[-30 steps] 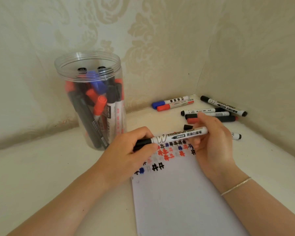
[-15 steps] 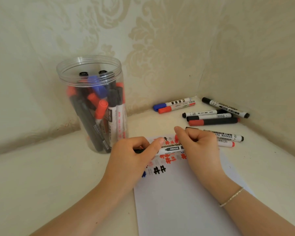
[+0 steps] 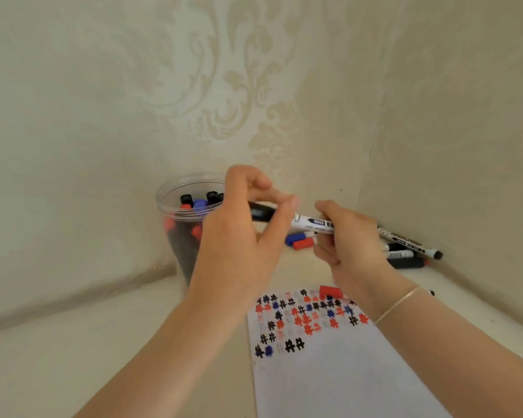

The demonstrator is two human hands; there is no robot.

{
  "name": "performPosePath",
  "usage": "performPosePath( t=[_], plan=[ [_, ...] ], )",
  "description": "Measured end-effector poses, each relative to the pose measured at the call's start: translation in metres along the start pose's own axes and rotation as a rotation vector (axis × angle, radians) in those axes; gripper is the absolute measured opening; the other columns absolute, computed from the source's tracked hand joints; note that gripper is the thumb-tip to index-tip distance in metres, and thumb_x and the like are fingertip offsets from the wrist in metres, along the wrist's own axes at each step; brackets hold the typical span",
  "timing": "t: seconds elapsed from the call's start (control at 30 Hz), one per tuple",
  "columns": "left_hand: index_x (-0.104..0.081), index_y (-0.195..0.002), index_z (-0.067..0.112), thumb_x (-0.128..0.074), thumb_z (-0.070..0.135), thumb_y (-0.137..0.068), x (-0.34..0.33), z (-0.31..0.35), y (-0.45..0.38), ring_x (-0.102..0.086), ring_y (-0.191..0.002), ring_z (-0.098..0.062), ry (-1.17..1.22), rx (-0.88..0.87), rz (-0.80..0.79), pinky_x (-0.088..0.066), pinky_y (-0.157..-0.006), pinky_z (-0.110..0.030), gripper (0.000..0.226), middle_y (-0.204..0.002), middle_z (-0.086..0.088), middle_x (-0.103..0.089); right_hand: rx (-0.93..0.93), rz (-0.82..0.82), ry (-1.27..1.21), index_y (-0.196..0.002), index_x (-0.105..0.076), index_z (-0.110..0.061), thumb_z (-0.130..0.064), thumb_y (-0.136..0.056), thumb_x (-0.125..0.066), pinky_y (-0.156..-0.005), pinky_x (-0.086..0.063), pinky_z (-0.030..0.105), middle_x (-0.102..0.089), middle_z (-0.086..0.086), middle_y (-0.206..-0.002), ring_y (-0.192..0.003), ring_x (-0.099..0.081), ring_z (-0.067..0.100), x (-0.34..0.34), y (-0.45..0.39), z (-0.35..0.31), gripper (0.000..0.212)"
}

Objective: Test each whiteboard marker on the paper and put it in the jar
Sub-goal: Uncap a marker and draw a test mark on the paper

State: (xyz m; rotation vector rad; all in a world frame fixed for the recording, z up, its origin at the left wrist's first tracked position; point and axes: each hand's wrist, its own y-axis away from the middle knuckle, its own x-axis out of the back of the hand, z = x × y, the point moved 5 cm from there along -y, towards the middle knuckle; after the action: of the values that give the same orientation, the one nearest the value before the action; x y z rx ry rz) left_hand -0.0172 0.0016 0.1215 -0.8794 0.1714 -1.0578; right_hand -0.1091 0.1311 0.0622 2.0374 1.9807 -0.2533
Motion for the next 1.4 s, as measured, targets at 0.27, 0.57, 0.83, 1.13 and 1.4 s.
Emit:
performPosePath(
  t=[0.27,0.57,0.83,1.13,1.4],
  plan=[
    [-0.039,-0.105,0.019,-0.048,0.032,-0.098,0.053,0.02,-0.084,-0.067,-0.071,-0.009,-0.032,-0.059,0.248,-0.056,-0.068,-0.042,0.018,-0.078,0.005,-0.071,0.068,-0.167,0.135,-0.074,-0.05,-0.011,-0.03,-0.095,-0.042,-0.043,-0.031,0.026,-0.042,0.003,-0.059,-0.043,-0.034,0.015,-0.117,-0.006,-0.054,0.03],
    [-0.034,-0.137,0.027,-0.053,0.029,-0.096,0.085,-0.002,-0.091,-0.069,-0.072,-0.015,-0.348,-0.115,0.109,-0.057,-0.075,-0.042,0.045,-0.083,0.005,-0.072,0.439,-0.257,1.399,-0.097,-0.05,-0.013,-0.021,-0.09,-0.045,-0.074,-0.042,0.032,-0.056,0.005,-0.1,-0.094,-0.057,0.029,-0.078,-0.038,-0.033,0.012],
    [-0.035,-0.124,0.031,-0.051,0.034,-0.096,0.057,-0.014,-0.09,-0.062,-0.068,-0.024,-0.602,-0.118,-0.209,-0.052,-0.069,-0.043,0.033,-0.085,-0.004,-0.066,0.116,-0.427,1.927,-0.14,-0.027,-0.017,-0.009,-0.089,-0.038,-0.097,-0.044,0.043,-0.04,0.009,-0.132,-0.118,-0.047,0.029,-0.01,-0.062,0.06,0.052],
    [-0.069,-0.11,0.033,-0.061,0.038,-0.09,0.048,-0.06,-0.085,-0.058,-0.09,-0.01,-0.551,0.145,-0.432,-0.044,-0.082,-0.024,0.022,-0.099,0.006,-0.057,0.347,-0.191,2.051,-0.135,-0.032,-0.021,-0.012,-0.089,-0.045,-0.094,-0.043,0.043,-0.039,0.006,-0.13,-0.119,-0.043,0.027,0.003,-0.075,0.039,0.049],
    [-0.051,-0.104,0.029,-0.066,0.014,-0.079,0.039,-0.061,-0.09,-0.058,-0.085,-0.011,-0.705,0.2,-0.587,-0.047,-0.077,-0.029,0.033,-0.085,0.013,-0.066,0.61,-0.363,1.953,-0.12,-0.052,-0.016,-0.005,-0.094,-0.042,-0.084,-0.041,0.031,-0.049,0.005,-0.121,-0.107,-0.054,0.023,-0.009,-0.085,0.054,0.029]
  ],
)
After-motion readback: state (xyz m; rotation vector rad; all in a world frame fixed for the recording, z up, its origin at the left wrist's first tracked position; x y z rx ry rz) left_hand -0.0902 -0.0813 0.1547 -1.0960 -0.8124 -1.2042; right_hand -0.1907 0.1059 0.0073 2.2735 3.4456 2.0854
